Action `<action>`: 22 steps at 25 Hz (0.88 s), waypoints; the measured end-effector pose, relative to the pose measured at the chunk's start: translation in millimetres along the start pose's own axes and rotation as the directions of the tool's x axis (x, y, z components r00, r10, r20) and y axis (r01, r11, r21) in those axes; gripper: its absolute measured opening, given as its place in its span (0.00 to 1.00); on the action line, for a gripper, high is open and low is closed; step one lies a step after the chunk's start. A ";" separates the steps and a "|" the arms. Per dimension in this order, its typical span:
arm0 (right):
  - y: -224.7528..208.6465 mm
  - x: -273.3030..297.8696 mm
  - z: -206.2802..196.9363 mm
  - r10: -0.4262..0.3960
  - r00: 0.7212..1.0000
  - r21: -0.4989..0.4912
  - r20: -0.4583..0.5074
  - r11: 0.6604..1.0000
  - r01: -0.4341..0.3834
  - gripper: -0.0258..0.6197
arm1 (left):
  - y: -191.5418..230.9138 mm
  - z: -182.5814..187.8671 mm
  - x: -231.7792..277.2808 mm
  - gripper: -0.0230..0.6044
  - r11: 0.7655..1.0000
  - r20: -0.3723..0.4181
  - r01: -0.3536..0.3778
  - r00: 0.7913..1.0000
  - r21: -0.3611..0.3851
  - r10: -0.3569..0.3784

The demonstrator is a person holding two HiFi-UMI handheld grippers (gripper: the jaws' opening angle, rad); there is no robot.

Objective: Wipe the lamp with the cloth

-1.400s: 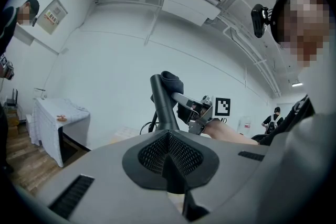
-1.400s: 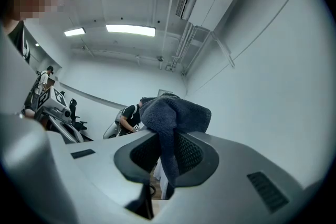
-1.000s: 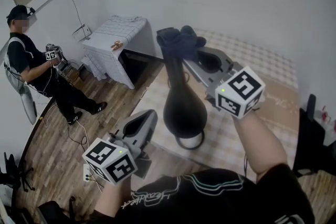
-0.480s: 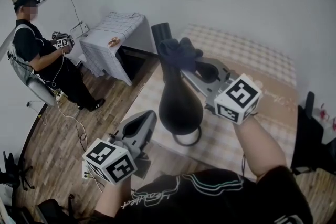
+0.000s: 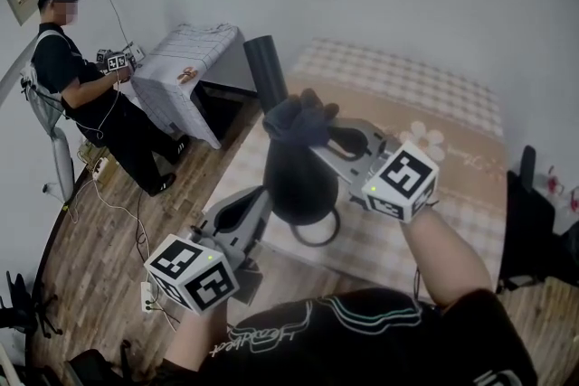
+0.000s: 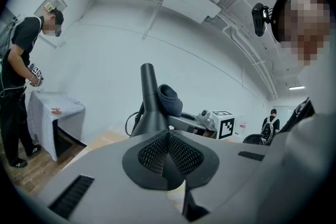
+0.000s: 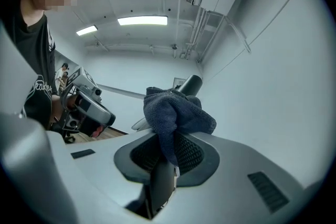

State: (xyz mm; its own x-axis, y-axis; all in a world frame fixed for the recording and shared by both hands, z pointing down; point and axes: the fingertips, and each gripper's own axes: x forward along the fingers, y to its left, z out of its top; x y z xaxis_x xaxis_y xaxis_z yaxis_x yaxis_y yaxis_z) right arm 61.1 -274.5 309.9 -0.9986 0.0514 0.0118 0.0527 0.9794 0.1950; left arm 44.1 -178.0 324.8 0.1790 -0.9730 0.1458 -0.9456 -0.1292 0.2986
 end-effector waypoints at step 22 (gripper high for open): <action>23.2 -51.9 -68.9 0.004 0.993 0.159 -0.119 0.987 0.015 0.13 | -23.4 -27.3 2.3 0.04 0.997 -0.044 0.041 0.998 -0.061 -0.043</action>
State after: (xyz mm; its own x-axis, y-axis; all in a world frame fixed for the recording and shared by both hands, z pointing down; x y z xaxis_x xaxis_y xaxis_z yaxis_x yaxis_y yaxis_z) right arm 114.2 -267.9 381.4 -0.9910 0.0320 0.1298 0.0371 0.9986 0.0368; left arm 74.1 -172.0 343.9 0.2318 -0.9570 0.1745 -0.9193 -0.1569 0.3610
